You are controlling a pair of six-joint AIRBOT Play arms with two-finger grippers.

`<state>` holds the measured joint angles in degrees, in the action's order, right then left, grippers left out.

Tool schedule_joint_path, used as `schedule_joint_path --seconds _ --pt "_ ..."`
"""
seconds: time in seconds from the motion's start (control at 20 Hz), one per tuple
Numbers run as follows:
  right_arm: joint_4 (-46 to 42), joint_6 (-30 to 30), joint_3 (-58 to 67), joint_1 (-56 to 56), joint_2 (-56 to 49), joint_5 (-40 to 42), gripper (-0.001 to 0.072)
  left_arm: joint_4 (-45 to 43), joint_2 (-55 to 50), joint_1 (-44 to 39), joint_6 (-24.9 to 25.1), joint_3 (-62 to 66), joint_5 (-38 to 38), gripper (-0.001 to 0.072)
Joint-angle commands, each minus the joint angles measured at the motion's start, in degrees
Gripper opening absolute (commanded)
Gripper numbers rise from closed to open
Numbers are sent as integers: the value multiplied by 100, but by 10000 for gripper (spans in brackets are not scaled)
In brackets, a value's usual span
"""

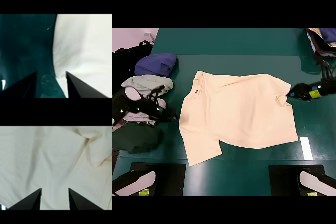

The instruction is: Fold the shirts.

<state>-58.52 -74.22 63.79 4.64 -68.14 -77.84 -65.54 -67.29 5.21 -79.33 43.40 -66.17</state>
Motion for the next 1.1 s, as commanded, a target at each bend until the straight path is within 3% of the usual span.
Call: schedule_joint_path --seconds 0.0,0.25,0.35,0.45,0.5,0.55,0.7,0.85,1.05 --pt "50 17 -682 352 625 -22 390 896 109 11 481 -774 643 427" --pt "7 15 -1508 1158 1405 -70 389 1185 111 11 481 -1008 796 420" --pt "-26 11 -1921 1617 1622 -236 389 1239 111 11 490 -999 715 44" --pt "-343 11 -2398 2087 1803 -450 392 1233 114 11 647 -935 577 25" --pt "-702 11 -2649 2253 1864 -555 433 1204 118 11 702 -861 498 24" --pt "-1012 9 -2876 2371 1912 -627 520 1193 118 11 730 -778 457 24" --pt "-1139 -278 -3569 2481 2020 -577 509 1196 118 11 737 -531 450 24" --pt "-680 -334 -4000 2264 1827 -232 469 1204 118 11 737 -404 466 25" --pt "-361 -492 -3633 1668 1126 350 431 1198 118 11 734 -404 457 25"
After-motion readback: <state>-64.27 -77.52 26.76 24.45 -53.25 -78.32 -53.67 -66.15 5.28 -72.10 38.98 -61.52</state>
